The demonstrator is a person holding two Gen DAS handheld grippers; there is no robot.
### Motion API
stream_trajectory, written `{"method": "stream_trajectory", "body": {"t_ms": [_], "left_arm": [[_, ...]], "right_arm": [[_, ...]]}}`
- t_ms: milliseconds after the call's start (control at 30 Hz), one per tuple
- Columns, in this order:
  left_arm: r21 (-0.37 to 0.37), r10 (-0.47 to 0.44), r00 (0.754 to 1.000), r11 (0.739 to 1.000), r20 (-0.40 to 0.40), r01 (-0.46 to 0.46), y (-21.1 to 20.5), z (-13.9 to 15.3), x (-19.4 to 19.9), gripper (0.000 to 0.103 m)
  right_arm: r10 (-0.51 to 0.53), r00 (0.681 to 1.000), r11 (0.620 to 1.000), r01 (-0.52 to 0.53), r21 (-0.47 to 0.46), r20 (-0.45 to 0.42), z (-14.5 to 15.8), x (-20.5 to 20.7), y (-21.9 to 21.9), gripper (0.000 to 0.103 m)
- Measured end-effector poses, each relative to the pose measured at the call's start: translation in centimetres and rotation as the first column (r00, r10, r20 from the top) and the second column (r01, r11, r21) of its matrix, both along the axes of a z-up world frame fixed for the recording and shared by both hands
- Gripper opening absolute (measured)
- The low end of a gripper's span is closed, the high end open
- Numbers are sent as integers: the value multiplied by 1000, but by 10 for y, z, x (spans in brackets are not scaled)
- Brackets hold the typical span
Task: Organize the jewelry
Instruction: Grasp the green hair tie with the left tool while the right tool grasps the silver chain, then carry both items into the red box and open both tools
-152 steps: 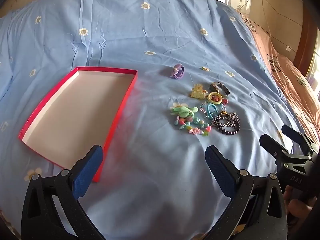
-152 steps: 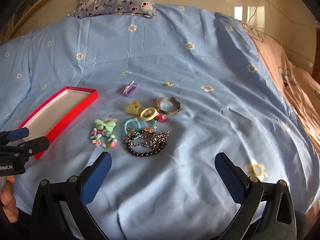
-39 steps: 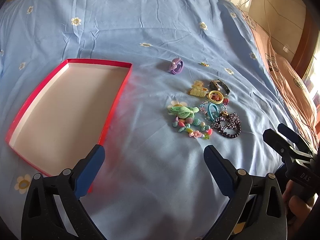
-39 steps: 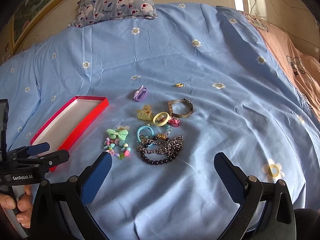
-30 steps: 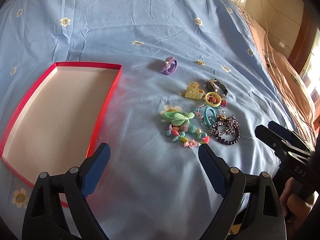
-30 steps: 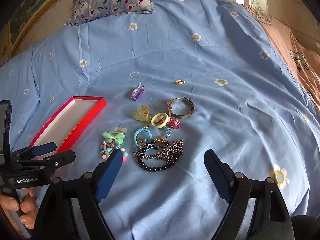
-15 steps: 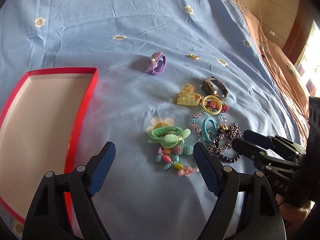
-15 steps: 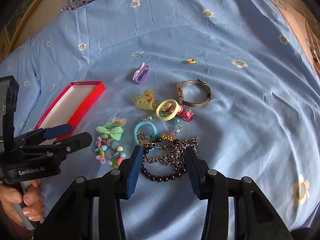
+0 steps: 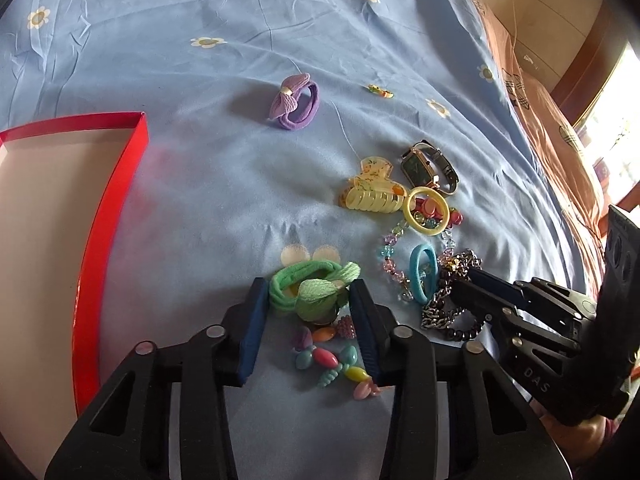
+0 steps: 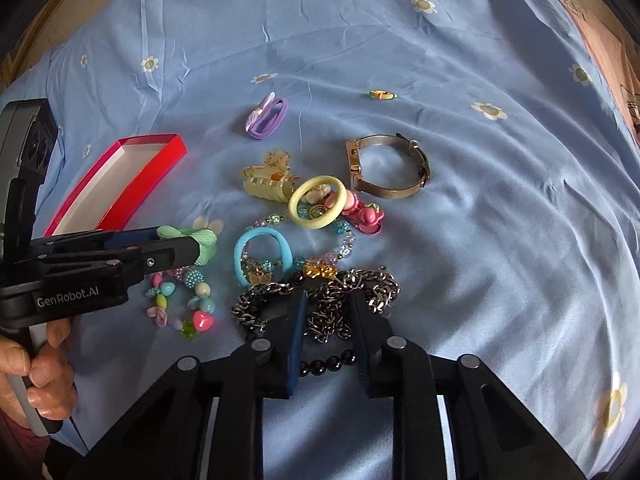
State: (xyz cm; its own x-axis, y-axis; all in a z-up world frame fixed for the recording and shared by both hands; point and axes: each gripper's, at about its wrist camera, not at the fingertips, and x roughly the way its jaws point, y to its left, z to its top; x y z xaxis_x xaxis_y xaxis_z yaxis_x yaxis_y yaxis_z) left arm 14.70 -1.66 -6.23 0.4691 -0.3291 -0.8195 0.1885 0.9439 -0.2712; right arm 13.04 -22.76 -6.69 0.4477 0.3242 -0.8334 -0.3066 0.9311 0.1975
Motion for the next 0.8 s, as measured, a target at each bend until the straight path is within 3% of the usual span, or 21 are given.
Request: {"method": "stream_trajectory", "body": {"t_ms": [100, 333, 800], "left_arm": [[-17, -7, 1000, 1000, 2, 7, 1, 1, -1, 19], [-30, 3, 999, 1000, 39, -1, 8, 18, -11, 10], [-71, 72, 988, 995, 137, -63, 46, 63, -47, 10]], "right_arm": [[3, 1000, 1000, -3, -10, 11, 0, 0, -1, 13], [-1, 999, 1000, 0, 11, 41, 11, -5, -1, 5], [-22, 986, 996, 6, 94, 166, 69, -17, 1, 4]]}}
